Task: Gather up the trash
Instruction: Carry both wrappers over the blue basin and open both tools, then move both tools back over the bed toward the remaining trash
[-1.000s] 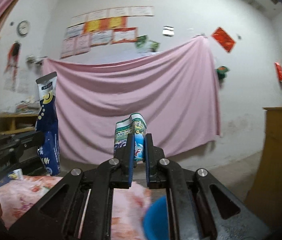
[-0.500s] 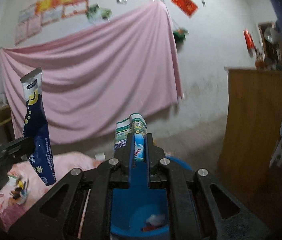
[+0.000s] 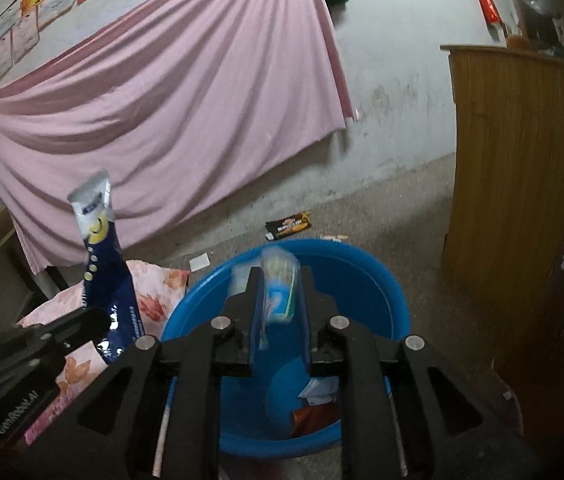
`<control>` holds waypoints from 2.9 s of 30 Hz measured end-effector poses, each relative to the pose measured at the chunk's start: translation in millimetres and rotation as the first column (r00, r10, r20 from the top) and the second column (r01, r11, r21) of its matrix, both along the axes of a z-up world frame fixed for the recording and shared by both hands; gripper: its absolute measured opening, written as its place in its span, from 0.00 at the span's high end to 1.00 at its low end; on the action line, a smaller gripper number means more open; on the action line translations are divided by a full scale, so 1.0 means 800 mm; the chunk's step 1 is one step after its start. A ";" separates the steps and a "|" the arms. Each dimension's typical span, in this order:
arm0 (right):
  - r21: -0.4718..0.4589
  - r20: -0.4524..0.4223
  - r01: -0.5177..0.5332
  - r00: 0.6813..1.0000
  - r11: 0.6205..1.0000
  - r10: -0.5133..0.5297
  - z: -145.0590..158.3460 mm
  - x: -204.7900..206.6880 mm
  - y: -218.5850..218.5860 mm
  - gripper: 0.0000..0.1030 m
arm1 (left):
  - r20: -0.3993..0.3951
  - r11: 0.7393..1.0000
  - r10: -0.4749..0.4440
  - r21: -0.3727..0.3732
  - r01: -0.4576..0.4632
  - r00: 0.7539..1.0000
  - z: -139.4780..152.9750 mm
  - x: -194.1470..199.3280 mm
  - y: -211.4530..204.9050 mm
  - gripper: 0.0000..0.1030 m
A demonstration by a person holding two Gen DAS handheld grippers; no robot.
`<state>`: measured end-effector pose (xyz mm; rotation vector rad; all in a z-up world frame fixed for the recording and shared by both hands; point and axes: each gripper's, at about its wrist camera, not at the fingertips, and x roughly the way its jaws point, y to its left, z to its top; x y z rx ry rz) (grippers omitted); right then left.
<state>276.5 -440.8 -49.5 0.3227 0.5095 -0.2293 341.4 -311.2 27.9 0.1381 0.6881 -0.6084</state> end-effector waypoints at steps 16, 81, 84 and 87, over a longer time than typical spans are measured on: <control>-0.017 0.066 -0.015 0.998 1.000 0.016 0.015 0.001 0.012 0.29 | 0.027 0.990 0.125 -0.076 -0.122 0.992 0.016 0.001 0.062 0.63; -0.403 0.344 -0.326 0.812 0.855 0.472 0.048 -0.008 0.301 0.00 | 0.313 0.735 0.677 -0.342 -0.586 0.666 0.007 -0.108 0.431 0.02; -0.390 0.277 -0.353 0.836 0.850 0.474 0.043 0.007 0.303 0.00 | 0.290 0.746 0.665 -0.302 -0.594 0.688 0.004 -0.094 0.428 0.03; -0.359 0.189 -0.389 0.860 0.848 0.475 0.035 0.027 0.303 0.00 | 0.245 0.759 0.650 -0.256 -0.599 0.719 -0.004 -0.077 0.426 0.03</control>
